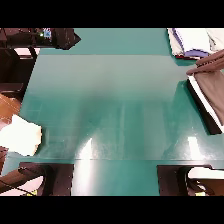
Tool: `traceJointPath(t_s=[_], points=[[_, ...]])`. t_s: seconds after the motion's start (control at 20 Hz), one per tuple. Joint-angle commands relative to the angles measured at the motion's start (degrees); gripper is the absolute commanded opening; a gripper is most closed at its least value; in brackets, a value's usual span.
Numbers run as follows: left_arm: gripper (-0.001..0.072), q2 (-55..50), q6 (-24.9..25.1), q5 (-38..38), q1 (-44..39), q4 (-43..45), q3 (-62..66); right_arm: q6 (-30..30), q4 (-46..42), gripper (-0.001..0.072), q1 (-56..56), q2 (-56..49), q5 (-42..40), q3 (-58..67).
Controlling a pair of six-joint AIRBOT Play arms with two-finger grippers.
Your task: Fold the shirts.
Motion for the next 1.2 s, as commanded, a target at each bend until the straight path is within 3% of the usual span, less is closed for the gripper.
traceJointPath(t_s=[0.0, 0.25, 0.45, 0.5, 0.6, 0.65, 0.7, 0.85, 1.15], points=[[0.0022, 0.0, 0.1, 0.0, 0.0, 0.0, 0.0, -0.7, -0.8, 0.0017, -3.1, 3.4, 4.2, -1.2], [0.0021, 0.0, 0.2, 0.0, 0.0, 0.0, 0.0, -0.4, -15.6, 0.0017, -5.7, 4.2, 14.0, -1.2], [0.0021, 0.0, 0.2, -0.7, 0.0, 0.0, 0.0, -0.4, -25.3, 0.0021, -5.7, 5.3, 15.4, -6.2], [0.0021, 0.0, 0.5, -0.9, 0.0, 0.0, 0.0, -0.4, -27.4, 0.0066, -5.7, 5.7, 15.6, -8.7], [0.0021, 0.0, 0.6, -1.2, 0.0, 0.0, 0.0, 1.1, -31.2, 0.0431, -5.8, 5.9, 16.8, -12.9], [0.0021, 0.0, 0.6, -1.4, 0.0, 0.0, 0.0, 1.6, -32.2, 0.0567, -6.2, 5.9, 17.5, -14.7], [0.0021, 0.0, 0.6, -1.4, 0.0, 0.0, 0.0, 1.8, -32.1, 0.0623, -6.9, 5.9, 18.1, -15.8], [0.0022, 0.0, 0.6, -1.3, 0.0, 0.0, 0.0, 2.6, -30.2, 0.063, -7.3, 6.2, 19.3, -16.6], [0.0022, 0.0, 0.5, -1.9, 0.0, 0.0, 0.0, 2.6, -13.4, 0.0628, 2.8, 12.6, 14.1, -16.6]])
